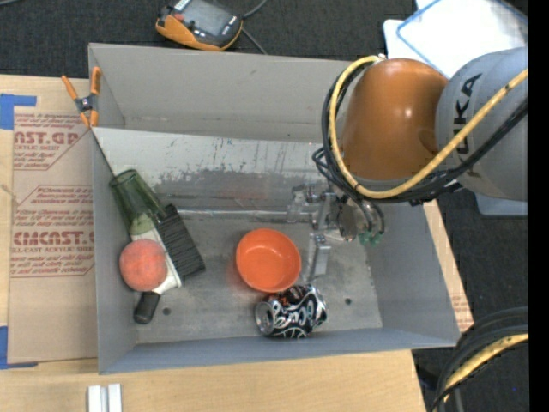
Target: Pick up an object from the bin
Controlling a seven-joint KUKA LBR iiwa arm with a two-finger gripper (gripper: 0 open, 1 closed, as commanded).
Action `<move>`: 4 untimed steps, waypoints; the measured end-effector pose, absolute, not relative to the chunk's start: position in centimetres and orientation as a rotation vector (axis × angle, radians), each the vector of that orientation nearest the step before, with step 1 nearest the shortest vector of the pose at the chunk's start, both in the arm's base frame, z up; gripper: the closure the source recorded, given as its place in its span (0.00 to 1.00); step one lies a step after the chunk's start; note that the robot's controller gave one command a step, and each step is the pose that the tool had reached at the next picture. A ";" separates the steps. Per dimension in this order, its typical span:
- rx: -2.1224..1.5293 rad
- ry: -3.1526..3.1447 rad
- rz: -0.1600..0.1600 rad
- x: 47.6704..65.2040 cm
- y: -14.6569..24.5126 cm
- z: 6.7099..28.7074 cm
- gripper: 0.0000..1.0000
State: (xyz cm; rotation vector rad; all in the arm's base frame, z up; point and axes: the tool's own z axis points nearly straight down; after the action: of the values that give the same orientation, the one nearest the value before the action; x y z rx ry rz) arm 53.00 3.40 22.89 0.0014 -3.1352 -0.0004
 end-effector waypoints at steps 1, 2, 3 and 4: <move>0.000 -3.143 -0.001 53.1 3.4 23.3 0.00; -0.297 -3.131 -0.003 56.5 4.2 11.7 0.00; -0.051 -3.155 -0.003 57.5 5.3 16.2 0.00; -0.233 -3.136 -0.005 56.2 5.3 9.9 0.00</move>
Offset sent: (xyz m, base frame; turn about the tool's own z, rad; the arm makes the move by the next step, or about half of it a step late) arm 0.0470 0.0102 -0.1589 0.2637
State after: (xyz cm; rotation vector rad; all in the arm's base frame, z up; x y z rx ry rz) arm 56.16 5.34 9.94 -0.2329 -3.1358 -0.0048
